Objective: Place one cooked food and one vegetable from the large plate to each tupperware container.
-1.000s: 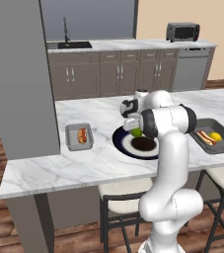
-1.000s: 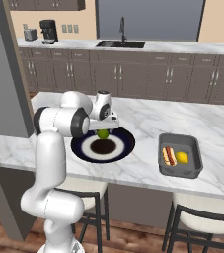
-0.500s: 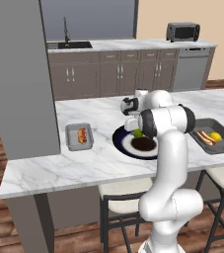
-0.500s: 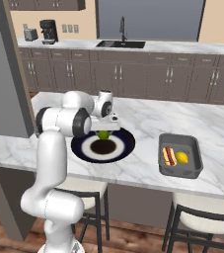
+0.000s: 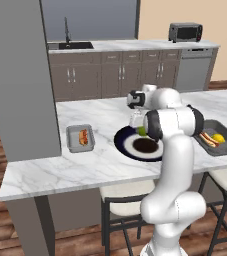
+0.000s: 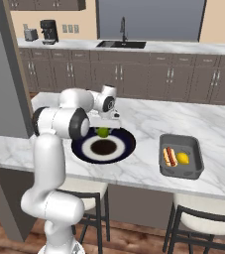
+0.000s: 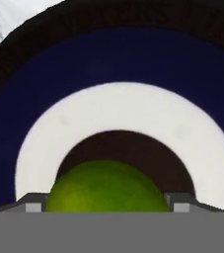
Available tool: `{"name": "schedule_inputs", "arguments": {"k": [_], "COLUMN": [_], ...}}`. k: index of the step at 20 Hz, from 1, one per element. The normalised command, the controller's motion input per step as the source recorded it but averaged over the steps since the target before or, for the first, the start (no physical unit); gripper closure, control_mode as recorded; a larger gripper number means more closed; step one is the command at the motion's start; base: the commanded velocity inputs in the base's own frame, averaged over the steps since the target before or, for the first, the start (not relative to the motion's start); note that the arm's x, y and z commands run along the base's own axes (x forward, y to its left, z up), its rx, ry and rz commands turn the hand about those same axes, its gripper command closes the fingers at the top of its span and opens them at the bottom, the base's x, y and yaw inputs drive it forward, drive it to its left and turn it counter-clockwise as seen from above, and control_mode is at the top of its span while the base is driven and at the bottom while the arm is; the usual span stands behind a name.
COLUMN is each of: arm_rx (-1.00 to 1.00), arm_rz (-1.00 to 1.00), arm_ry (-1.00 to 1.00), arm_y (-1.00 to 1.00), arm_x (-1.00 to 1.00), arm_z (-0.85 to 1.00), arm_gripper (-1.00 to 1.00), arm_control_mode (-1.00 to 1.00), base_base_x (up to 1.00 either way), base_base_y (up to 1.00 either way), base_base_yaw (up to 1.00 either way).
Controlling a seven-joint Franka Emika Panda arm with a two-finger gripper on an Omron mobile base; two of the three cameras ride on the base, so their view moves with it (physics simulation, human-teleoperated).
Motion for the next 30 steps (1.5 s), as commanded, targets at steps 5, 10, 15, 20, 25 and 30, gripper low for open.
{"name": "schedule_inputs", "arguments": {"k": [5,10,15,20,25,30], "arm_rx": [0.16,0.16,0.11,0.04,0.0,0.01], "arm_rz": [0.06,0.09,0.09,0.11,0.2,0.18], "arm_ry": [-0.35,-0.36,-0.3,-0.09,0.0,-0.13], "arm_y": [0.34,0.65,0.92,0.87,0.52,0.2], "arm_x": [-0.83,-0.66,-0.49,-0.17,0.01,0.01], "arm_z": [0.82,0.74,0.42,0.42,0.29,-0.07], "arm_gripper": [1.0,1.0,1.0,1.0,1.0,1.0], "arm_control_mode": [-1.0,-1.0,-1.0,-1.0,-1.0,-1.0], "base_base_x": [0.0,0.0,0.0,0.0,0.0,0.0], "base_base_y": [0.0,0.0,0.0,0.0,0.0,0.0], "base_base_yaw": [0.0,0.0,0.0,0.0,0.0,0.0]}}
